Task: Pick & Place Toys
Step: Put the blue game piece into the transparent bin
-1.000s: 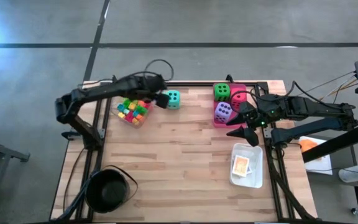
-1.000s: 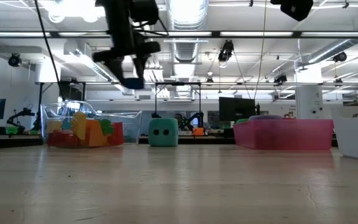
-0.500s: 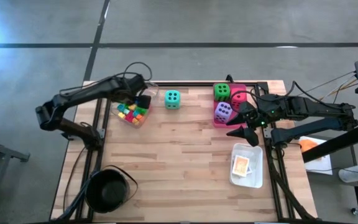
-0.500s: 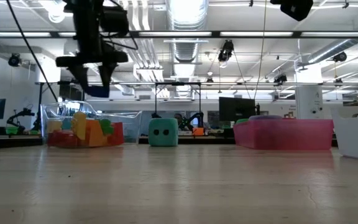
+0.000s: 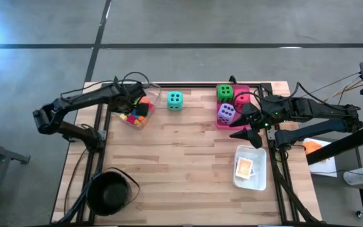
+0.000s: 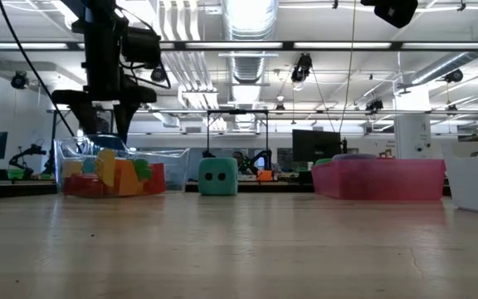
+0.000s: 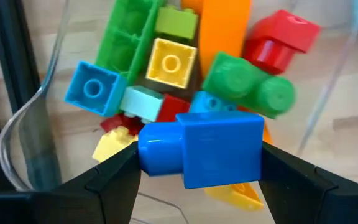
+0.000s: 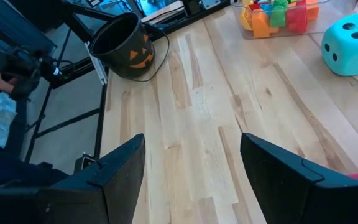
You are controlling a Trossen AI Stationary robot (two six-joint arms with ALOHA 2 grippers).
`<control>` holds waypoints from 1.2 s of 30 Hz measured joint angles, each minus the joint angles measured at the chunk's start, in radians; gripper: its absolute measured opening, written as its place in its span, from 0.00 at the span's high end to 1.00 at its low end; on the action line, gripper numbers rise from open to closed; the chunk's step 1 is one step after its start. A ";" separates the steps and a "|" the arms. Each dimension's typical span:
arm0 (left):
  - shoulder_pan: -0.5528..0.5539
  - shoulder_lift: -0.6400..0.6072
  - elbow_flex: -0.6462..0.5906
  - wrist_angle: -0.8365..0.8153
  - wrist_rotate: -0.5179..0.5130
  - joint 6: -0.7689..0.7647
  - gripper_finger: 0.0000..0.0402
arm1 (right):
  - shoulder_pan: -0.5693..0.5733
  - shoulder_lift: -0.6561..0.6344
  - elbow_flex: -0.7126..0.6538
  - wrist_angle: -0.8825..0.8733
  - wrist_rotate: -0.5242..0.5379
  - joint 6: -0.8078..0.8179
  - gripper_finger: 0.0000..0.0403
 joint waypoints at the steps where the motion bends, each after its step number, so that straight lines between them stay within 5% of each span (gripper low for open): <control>1: 0.009 0.000 -0.005 0.000 0.000 -0.009 0.30 | 0.000 0.000 0.000 0.000 0.000 0.000 0.36; 36: 0.079 0.000 -0.128 0.071 0.052 -0.063 0.30 | 0.000 0.000 0.000 0.000 0.000 0.000 0.36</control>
